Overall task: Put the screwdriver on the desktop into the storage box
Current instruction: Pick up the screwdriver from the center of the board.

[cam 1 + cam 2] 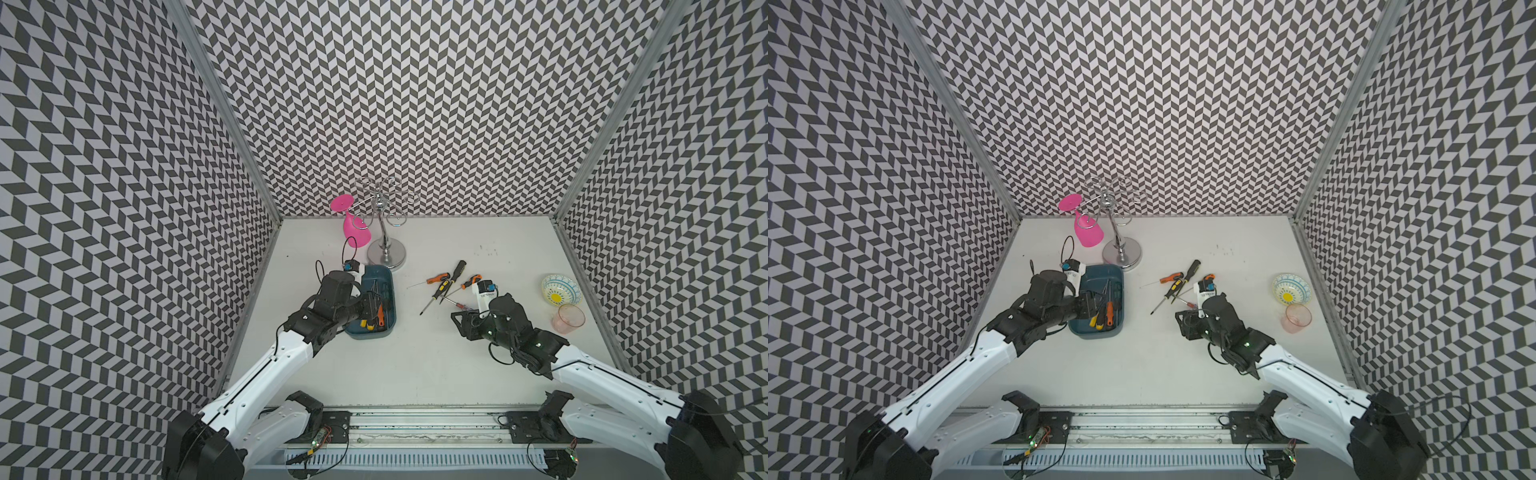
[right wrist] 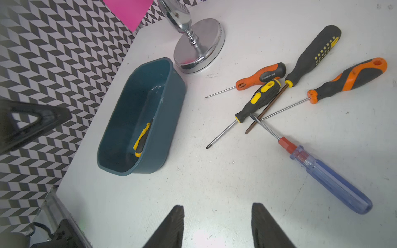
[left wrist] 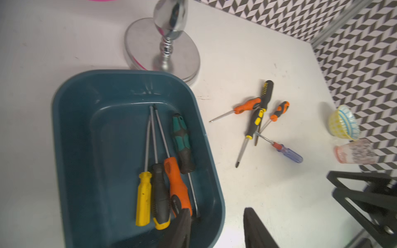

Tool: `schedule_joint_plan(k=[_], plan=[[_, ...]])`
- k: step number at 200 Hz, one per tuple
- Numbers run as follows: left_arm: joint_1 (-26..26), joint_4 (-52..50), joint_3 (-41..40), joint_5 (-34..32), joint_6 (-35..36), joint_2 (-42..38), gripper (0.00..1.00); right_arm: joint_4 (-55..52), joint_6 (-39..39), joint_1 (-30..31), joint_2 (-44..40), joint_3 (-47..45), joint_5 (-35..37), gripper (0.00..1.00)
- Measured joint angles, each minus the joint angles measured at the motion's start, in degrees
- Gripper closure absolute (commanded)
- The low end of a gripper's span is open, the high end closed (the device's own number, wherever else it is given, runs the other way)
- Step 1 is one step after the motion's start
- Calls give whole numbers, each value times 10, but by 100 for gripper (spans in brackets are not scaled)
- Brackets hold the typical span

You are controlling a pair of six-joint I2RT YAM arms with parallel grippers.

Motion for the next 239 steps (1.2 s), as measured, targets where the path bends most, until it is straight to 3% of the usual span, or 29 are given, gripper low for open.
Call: schedule_joint_plan(k=[61, 132, 168, 171, 174, 177, 180, 223, 239], plan=[[-23, 119, -109, 98, -57, -101, 53, -28, -14, -30, 83, 75, 0, 46], [-74, 192, -143, 112, -86, -117, 51, -105, -44, -62, 227, 189, 9, 46], [-86, 197, -145, 110, -86, -104, 51, -130, -56, -79, 257, 200, 20, 43], [-86, 197, -145, 110, -86, -104, 51, -131, -57, -81, 258, 200, 20, 41], [-86, 198, -145, 110, -86, -104, 51, -133, -57, -83, 258, 200, 21, 31], [-86, 198, -145, 110, -86, -104, 51, -134, -58, -86, 259, 200, 21, 7], [-86, 200, -145, 110, -86, -104, 51, -136, -56, -89, 259, 200, 21, 0], [-86, 210, -150, 108, -87, -104, 51, -143, -70, -126, 261, 200, 19, 0], [-86, 213, -156, 108, -88, -104, 51, -142, -71, -134, 261, 197, 19, 5]])
